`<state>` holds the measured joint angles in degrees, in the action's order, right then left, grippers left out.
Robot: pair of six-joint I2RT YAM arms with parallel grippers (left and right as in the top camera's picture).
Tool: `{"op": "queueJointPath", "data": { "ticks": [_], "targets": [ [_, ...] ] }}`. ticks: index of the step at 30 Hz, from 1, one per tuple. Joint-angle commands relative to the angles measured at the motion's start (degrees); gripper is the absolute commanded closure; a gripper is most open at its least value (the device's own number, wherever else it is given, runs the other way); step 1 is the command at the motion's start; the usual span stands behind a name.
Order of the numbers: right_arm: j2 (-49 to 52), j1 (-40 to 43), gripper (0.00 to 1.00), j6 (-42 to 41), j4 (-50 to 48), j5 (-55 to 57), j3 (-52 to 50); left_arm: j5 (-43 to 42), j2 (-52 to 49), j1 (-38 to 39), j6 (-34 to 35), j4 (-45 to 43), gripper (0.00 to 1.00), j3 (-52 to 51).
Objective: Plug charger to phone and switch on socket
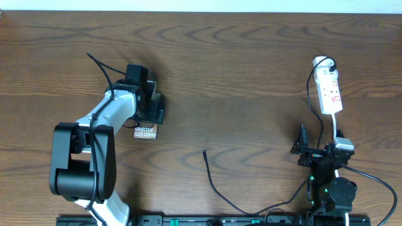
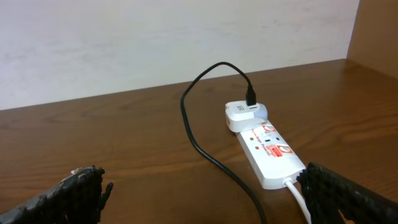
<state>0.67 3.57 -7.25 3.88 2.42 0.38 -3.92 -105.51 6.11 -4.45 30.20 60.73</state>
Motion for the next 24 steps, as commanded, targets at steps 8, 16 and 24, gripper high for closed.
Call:
{"op": "queueJointPath", "data": {
  "ticks": [8,16,24],
  "targets": [
    [-0.3,-0.3,0.01,-0.9,0.2,0.4,0.0,-0.1,-3.1,-0.3,-0.3,0.4,0.11,-0.7],
    [-0.3,-0.3,0.01,-0.9,0.2,0.4,0.0,-0.1,-3.1,-0.3,-0.3,0.4,0.17,-0.7],
    [-0.3,-0.3,0.01,-0.9,0.2,0.4,0.0,-0.1,-3.1,-0.3,-0.3,0.4,0.17,-0.7]
  ]
}}
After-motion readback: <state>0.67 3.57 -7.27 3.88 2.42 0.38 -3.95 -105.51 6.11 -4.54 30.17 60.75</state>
